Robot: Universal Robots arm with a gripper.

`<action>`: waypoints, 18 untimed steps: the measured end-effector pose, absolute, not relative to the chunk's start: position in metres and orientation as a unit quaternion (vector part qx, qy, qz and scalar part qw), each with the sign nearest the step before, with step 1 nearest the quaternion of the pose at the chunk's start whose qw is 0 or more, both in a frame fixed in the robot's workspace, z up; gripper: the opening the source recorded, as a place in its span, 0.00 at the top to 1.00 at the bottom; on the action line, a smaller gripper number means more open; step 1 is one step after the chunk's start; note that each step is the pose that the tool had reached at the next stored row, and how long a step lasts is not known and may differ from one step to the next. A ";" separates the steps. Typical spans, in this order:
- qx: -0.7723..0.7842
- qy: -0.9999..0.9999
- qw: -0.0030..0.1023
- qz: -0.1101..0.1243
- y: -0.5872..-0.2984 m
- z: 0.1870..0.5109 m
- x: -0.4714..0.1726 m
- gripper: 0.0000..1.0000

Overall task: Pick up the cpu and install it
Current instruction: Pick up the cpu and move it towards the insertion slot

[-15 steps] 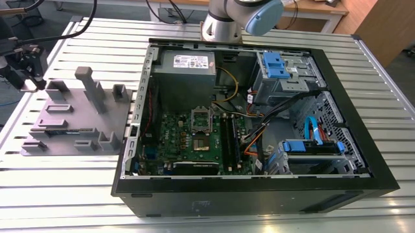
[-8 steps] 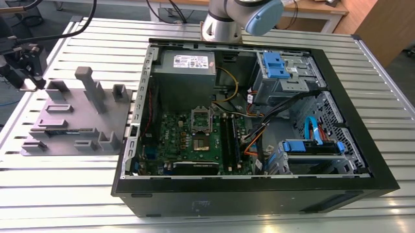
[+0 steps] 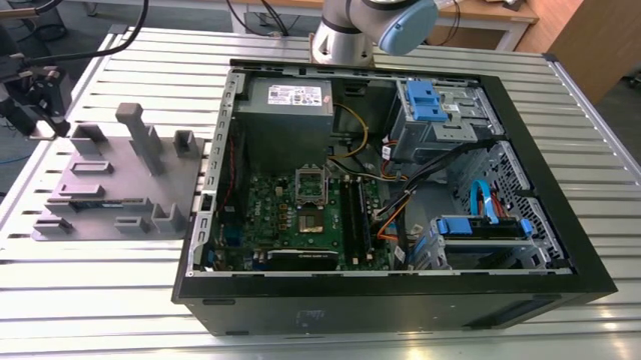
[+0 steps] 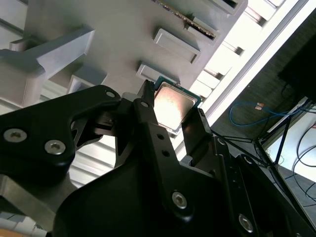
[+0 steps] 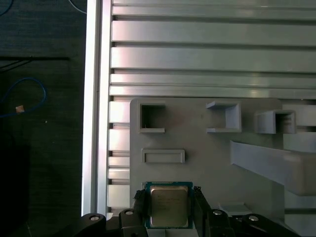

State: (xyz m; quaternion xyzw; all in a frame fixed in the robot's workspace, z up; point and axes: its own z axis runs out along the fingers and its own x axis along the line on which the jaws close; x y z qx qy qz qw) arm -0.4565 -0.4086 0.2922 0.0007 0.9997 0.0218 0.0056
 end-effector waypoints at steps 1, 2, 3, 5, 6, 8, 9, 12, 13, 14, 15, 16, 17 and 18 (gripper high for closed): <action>0.001 1.000 0.006 0.022 -0.409 0.293 -0.457 0.53; 0.001 1.000 0.006 0.022 -0.409 0.293 -0.456 0.53; 0.001 1.000 0.006 0.022 -0.409 0.294 -0.457 0.53; 0.001 1.000 0.006 0.022 -0.409 0.295 -0.457 0.53; 0.001 1.000 0.006 0.022 -0.409 0.296 -0.456 0.53; 0.001 1.000 0.006 0.022 -0.409 0.297 -0.456 0.53; 0.001 1.000 0.006 0.022 -0.409 0.297 -0.456 0.53; 0.001 1.000 0.006 0.022 -0.409 0.297 -0.457 0.53; 0.001 1.000 0.006 0.022 -0.409 0.297 -0.456 0.53; 0.001 1.000 0.006 0.022 -0.409 0.297 -0.456 0.53; 0.001 1.000 0.006 0.022 -0.409 0.297 -0.456 0.53; 0.001 1.000 0.006 0.022 -0.409 0.298 -0.456 0.53; 0.001 1.000 0.006 0.022 -0.409 0.298 -0.456 0.53; 0.001 1.000 0.006 0.022 -0.409 0.298 -0.456 0.53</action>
